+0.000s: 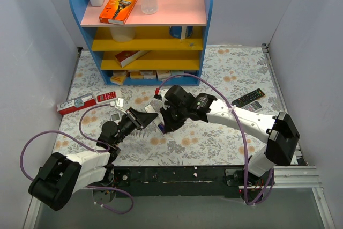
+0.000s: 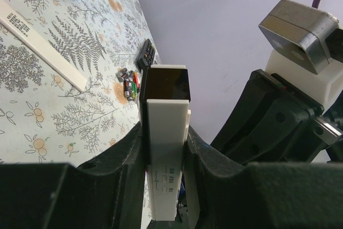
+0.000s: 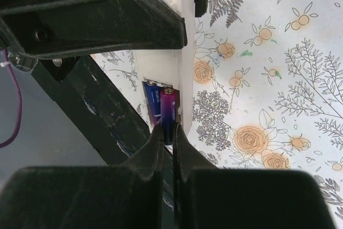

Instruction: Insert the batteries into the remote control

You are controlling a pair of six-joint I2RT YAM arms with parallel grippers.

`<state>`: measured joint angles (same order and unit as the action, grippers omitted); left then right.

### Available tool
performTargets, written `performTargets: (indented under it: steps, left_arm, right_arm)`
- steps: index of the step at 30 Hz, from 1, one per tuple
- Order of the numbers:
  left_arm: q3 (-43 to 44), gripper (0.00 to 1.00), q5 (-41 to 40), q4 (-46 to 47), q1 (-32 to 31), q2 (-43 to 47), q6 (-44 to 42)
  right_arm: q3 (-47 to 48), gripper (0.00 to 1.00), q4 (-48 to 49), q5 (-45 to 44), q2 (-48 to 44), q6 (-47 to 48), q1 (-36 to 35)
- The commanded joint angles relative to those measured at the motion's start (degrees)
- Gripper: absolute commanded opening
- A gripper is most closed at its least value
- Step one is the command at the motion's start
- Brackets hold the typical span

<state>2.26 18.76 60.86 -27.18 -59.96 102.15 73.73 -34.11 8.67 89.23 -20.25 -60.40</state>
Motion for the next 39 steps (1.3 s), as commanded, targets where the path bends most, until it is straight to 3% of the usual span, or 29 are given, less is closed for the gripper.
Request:
performTargets:
  steps: [1,12,26,30,36,39]
  left_arm:
    - [-0.5,0.0,-0.1,5.5,-0.2,1.3,3.9]
    - [-0.9,0.0,-3.0,1.2,-0.2,2.7,6.0]
    - [-0.9,0.0,-5.6,-2.9,-0.3,3.2,7.5]
    - [-0.9,0.0,-5.6,-2.8,-0.2,3.0,6.8]
    - [-0.8,0.0,-5.6,-1.8,-0.2,3.7,4.1]
    - [-0.9,0.0,-5.4,-1.5,-0.2,4.2,3.1]
  right_arm:
    - [2.8,0.04,3.2,0.2,1.6,-1.1,-0.9]
    - [4.8,0.18,1.2,0.5,2.4,-0.3,-1.1]
    - [6.5,0.21,-2.5,-0.7,2.5,0.5,-1.3]
    - [7.6,0.18,-4.6,-0.1,2.7,1.1,-1.3]
    - [8.2,0.03,-7.1,-0.8,2.4,1.6,-1.2]
    - [8.1,0.01,-8.0,-1.6,2.0,1.7,-1.2]
